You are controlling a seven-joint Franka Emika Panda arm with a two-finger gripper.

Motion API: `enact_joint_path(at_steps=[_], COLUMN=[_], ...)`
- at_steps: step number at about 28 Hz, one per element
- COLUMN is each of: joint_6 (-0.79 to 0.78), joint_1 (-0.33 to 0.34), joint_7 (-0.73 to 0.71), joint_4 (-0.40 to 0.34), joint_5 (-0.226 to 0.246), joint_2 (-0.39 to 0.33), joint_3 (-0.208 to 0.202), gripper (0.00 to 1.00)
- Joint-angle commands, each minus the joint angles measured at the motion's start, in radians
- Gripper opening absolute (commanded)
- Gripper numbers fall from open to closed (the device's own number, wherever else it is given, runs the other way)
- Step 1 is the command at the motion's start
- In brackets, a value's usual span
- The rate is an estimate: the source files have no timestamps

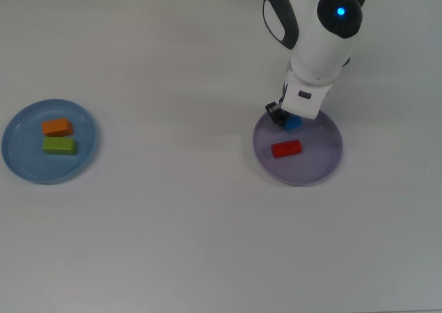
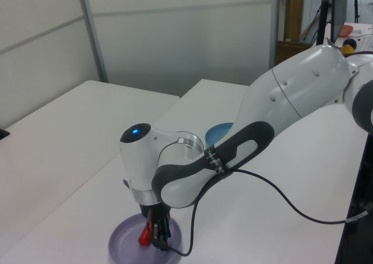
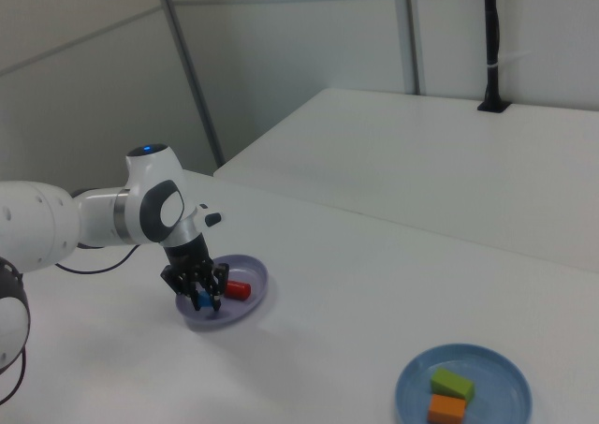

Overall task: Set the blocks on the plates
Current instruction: 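Place the blue block on the lavender plate beside the red block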

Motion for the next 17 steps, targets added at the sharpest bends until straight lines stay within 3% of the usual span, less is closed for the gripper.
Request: enact_joint_path(at_steps=[1,17], joint_6=[0.009,-0.005], joint_1=[0.003,0.002], joint_7=[0.011,0.043], joint_4=[0.028,0.049], joint_5=[-0.003,-0.007], joint_2=[0.004,-0.005], joint_3=[-0.006,-0.009], gripper=[1.00,1.00])
